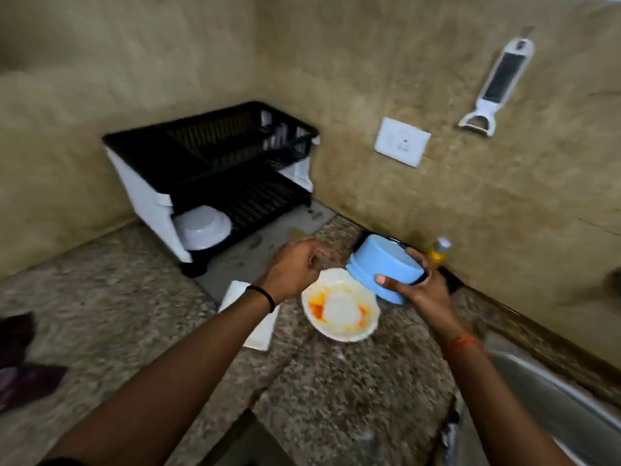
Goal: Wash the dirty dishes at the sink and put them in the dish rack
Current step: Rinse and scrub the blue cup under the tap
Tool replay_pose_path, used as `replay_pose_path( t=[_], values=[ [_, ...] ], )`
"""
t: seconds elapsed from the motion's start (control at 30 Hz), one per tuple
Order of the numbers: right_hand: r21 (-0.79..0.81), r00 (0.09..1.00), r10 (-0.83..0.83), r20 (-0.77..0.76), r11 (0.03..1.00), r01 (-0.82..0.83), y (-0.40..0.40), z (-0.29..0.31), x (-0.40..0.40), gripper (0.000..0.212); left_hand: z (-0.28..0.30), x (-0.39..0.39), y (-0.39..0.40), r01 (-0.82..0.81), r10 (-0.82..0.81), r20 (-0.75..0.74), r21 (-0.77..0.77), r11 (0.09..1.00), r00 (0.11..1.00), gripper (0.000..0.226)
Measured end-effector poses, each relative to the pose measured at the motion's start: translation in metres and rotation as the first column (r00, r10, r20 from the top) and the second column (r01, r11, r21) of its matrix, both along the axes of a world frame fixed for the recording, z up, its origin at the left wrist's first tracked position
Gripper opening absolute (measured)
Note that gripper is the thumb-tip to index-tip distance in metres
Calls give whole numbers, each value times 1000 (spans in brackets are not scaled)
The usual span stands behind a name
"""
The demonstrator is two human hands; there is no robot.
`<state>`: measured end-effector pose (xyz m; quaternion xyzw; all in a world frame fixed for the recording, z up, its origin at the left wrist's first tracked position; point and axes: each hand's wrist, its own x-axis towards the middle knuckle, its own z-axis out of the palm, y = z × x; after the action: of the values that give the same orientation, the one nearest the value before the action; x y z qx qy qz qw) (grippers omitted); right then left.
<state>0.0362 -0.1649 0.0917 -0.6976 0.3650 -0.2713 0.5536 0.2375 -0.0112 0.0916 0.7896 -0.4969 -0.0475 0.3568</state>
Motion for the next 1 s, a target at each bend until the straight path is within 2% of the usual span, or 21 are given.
replay_pose_path(
  t=[0.1, 0.23, 0.33, 0.4, 0.5, 0.6, 0.73, 1.0],
  values=[
    [-10, 998, 58, 3, 998, -57, 11, 0, 60, 90, 13, 44, 37, -128, 146, 153, -120, 985, 977, 34],
    [-45, 995, 96, 31, 995, -94, 28, -9, 144, 89, 26, 111, 78, -271, 328, 355, -199, 942, 875, 24],
    [-57, 993, 120, 15, 991, -119, 36, -21, 201, 90, 26, 154, 98, -364, 392, 467, -154, 919, 792, 34],
    [-63, 991, 131, -4, 989, -131, 37, -32, 237, 96, 20, 175, 109, -439, 417, 486, -74, 895, 768, 45],
    [-72, 995, 95, -32, 993, -97, 39, -46, 289, 101, 13, 195, 119, -455, 390, 507, 4, 890, 768, 51],
    [-131, 994, 70, -89, 988, -81, 38, -62, 334, 104, 15, 206, 120, -425, 371, 518, -14, 905, 771, 47],
    [-226, 972, 91, -217, 964, -141, 35, -86, 378, 108, 19, 213, 124, -402, 363, 541, -49, 914, 759, 44],
    [-351, 922, 86, -377, 908, -228, 21, -110, 428, 115, 21, 215, 123, -413, 379, 530, -58, 909, 759, 40]
  ],
)
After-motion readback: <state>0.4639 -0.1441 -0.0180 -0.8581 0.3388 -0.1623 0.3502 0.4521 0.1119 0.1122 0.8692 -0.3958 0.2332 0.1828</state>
